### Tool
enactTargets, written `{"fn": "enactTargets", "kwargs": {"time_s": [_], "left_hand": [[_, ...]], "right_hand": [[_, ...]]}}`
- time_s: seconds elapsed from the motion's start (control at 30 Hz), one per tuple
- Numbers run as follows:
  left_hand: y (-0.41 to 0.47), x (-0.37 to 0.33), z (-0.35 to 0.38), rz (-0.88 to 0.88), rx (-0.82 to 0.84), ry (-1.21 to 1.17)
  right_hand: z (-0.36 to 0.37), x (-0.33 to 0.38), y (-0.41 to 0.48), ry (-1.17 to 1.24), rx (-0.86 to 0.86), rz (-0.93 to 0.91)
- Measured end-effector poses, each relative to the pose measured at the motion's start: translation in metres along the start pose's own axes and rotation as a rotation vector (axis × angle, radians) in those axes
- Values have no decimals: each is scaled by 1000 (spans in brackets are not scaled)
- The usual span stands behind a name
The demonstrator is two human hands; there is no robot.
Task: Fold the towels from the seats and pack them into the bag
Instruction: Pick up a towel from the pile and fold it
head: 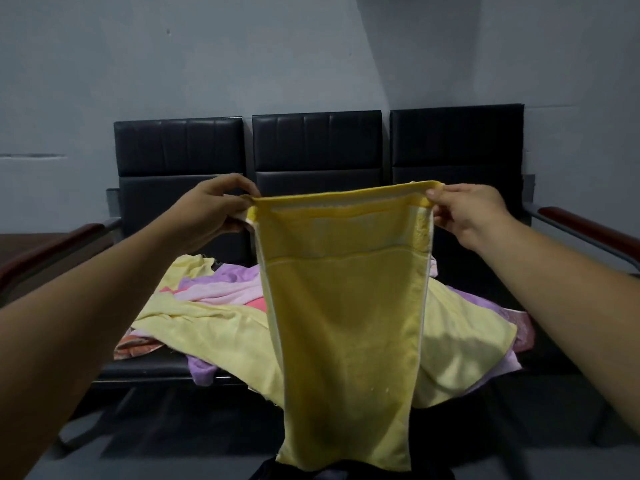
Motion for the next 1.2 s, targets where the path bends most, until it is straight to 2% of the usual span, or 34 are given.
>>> {"fn": "enactTargets", "kwargs": {"time_s": [0.1, 0.27, 0.4, 0.5, 0.57, 0.63, 0.73, 0.93, 1.03, 1.2], "left_hand": [[-4, -3, 6, 8, 46, -54], [-5, -9, 18, 3, 236, -90], [-5, -10, 22, -21, 247, -38], [-4, -8, 21, -38, 222, -37], [-6, -6, 22, -79, 285, -121], [-8, -5, 24, -67, 355, -63], [-10, -8, 28, 22, 294, 252], [-7, -20, 44, 214, 118, 594], [-5, -23, 51, 261, 89, 610], [-8, -24, 58, 272, 91, 595]], "right_hand": [[3, -3, -4, -106, -23, -4], [15, 2, -15, -202, 10, -98], [25, 9, -24, -310, 34, -208], [30, 8, -27, -361, 38, -199], [30, 6, -27, -350, 21, -159], [31, 3, -27, -314, 33, -126], [37, 0, -30, -290, 133, -128], [70, 6, -74, -326, 464, -251], [87, 9, -91, -424, 571, -310], [98, 7, -94, -393, 508, -361]]}}
Point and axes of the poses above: each hand's wrist, its own y-axis towards the middle knuckle, its own z-axis out of the palm, x = y × z, the point moved 4 cm from there along y, towards the middle knuckle, and after that the axes turned 2 degrees about x, right-handed, at the moved point
